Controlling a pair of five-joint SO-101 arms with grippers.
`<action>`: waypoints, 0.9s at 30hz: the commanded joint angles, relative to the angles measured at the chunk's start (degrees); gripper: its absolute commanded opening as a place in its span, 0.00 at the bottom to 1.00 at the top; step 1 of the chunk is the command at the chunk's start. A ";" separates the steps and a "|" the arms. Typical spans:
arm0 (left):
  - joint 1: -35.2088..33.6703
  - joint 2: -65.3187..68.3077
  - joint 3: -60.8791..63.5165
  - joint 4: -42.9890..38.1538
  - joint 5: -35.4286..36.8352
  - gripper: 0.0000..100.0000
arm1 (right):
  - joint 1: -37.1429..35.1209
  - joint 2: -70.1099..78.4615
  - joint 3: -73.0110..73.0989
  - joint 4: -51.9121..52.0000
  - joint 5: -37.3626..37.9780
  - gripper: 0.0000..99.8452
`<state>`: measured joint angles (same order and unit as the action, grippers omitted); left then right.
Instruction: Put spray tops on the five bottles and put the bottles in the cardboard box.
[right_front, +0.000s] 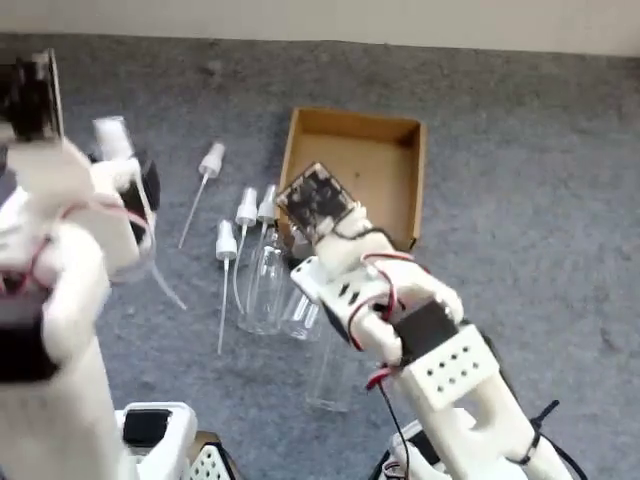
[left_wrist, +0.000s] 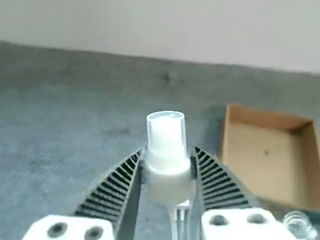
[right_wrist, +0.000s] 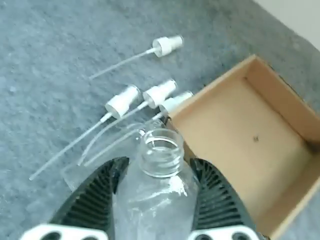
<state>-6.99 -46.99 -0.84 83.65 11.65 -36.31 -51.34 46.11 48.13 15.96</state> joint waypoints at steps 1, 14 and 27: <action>3.12 -8.48 8.92 -10.46 6.51 0.00 | -2.42 -7.60 6.29 -6.20 -0.53 0.00; 6.99 -34.51 42.86 -34.64 14.15 0.00 | -13.76 -14.02 15.96 -10.86 -0.44 0.00; 9.63 -45.67 57.63 -37.36 14.42 0.00 | -13.85 -13.93 16.04 -10.86 -0.53 0.00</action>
<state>-0.22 -92.00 55.34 47.69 25.63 -49.67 -64.26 62.64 38.64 15.78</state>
